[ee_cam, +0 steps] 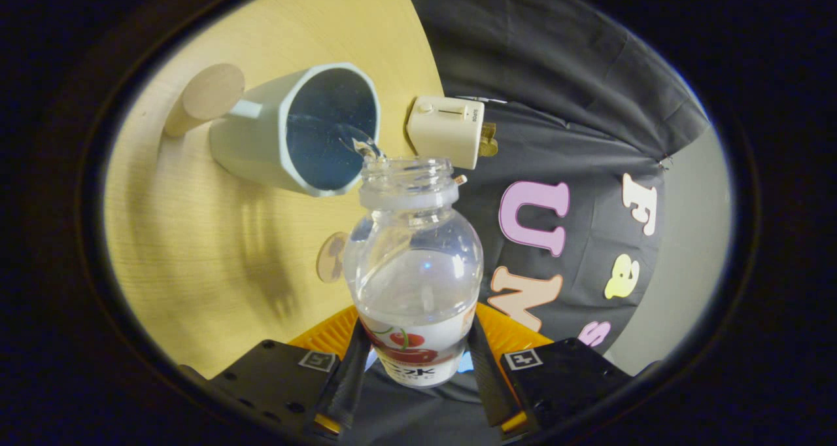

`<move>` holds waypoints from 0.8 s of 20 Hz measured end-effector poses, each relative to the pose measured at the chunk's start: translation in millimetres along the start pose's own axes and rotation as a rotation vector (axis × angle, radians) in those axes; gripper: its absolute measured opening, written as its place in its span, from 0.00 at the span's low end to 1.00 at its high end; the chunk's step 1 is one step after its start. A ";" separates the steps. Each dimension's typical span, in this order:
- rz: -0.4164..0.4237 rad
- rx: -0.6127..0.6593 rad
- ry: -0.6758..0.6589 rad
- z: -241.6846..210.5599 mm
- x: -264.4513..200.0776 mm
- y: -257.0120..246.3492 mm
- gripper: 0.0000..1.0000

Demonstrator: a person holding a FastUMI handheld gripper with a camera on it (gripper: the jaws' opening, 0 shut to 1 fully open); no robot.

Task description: Take the bottle from table, then pour the juice into the cup, finally place the bottle on the coaster

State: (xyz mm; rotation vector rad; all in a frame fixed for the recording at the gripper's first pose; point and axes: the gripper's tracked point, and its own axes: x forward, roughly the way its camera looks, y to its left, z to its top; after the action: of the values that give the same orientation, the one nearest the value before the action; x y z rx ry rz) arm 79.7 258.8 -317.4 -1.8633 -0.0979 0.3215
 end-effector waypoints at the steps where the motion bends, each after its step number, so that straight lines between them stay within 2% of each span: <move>1: -0.005 -0.008 -0.001 -0.2 -0.3 -1.4 0.77; 16: -0.050 -0.105 -0.012 1.4 3.4 -18.4 0.77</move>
State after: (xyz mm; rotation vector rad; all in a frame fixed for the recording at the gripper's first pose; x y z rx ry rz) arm 84.2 266.7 -301.0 -1.9598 -0.1725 0.2979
